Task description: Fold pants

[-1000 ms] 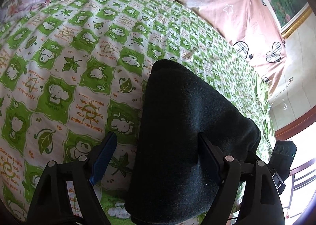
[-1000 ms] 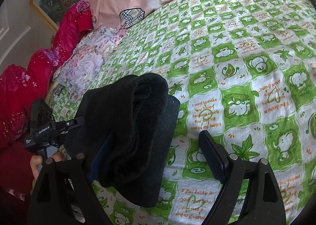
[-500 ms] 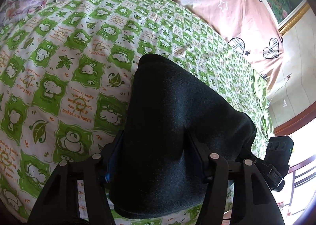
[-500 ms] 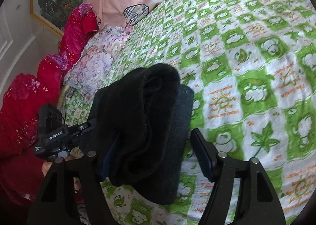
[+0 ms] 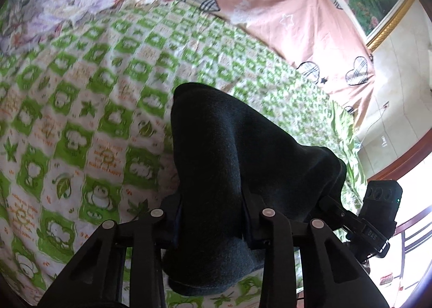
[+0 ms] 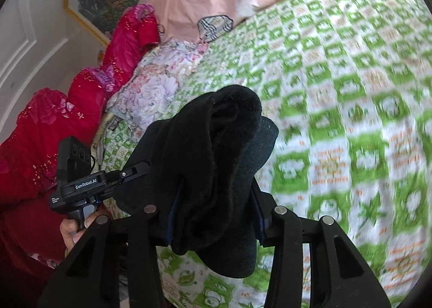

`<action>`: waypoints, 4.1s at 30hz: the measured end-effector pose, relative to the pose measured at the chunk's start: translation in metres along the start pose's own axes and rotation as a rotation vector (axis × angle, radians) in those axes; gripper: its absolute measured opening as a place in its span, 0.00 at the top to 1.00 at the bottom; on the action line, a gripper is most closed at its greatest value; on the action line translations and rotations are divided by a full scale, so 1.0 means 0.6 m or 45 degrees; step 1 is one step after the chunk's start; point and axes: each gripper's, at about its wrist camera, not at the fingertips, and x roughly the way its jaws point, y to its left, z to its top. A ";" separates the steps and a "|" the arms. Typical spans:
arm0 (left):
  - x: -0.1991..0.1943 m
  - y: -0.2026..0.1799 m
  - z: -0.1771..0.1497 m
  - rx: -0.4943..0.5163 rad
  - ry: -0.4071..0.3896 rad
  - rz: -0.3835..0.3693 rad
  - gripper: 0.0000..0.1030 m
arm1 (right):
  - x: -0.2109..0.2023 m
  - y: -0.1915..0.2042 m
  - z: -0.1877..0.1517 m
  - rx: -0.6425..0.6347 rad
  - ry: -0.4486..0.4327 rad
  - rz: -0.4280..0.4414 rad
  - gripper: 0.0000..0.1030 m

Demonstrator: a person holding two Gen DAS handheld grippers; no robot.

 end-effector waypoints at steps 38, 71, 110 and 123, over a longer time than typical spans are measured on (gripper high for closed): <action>0.096 0.040 0.134 -0.010 -0.015 0.223 0.61 | 0.166 -0.070 0.148 -0.026 0.108 -0.034 0.52; 0.045 0.034 0.076 -0.012 -0.071 0.331 0.24 | 0.104 -0.002 0.103 -0.150 0.002 -0.214 0.21; -0.020 -0.055 -0.027 0.248 -0.245 0.728 0.17 | 0.098 0.098 0.018 -0.546 0.005 -0.407 0.03; -0.017 -0.060 -0.035 0.298 -0.290 0.711 0.15 | 0.117 0.089 0.016 -0.552 0.020 -0.414 0.01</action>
